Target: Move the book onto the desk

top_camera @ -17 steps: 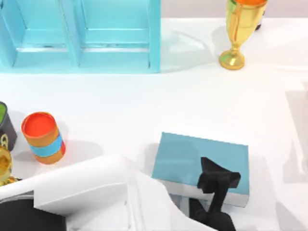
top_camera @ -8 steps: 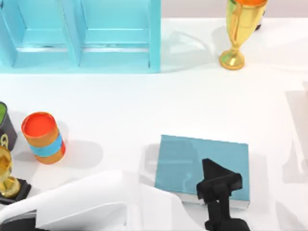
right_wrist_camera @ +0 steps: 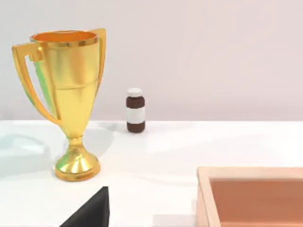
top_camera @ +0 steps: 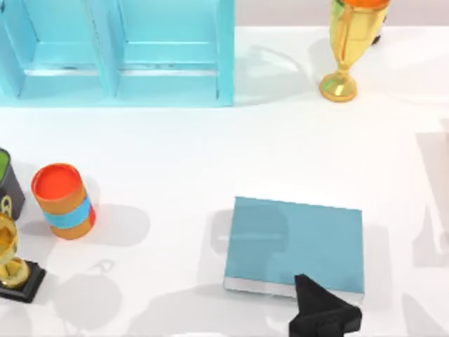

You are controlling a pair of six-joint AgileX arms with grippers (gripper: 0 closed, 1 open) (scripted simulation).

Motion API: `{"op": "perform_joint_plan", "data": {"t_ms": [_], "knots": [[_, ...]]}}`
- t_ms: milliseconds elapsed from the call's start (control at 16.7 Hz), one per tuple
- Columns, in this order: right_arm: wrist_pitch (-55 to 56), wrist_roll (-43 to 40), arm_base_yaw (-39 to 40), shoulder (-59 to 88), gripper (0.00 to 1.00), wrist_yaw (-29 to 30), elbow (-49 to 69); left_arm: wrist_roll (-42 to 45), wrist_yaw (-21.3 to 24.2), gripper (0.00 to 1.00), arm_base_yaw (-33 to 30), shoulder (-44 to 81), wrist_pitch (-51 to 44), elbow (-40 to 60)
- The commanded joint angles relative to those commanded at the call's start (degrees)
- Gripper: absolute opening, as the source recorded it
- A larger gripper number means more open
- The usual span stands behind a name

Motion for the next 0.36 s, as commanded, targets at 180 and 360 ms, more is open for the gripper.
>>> {"op": "perform_joint_plan", "data": {"t_ms": [180,360], "knots": [[0.0,0.0,0.0,0.0,1.00,0.0,0.0,-1.9,1.1,1.00,-4.0,0.7,-4.6,0.4],[0.0,0.0,0.0,0.0,1.00,0.0,0.0,-2.0,1.3,1.00,-4.6,0.7,-5.1,0.5]]}}
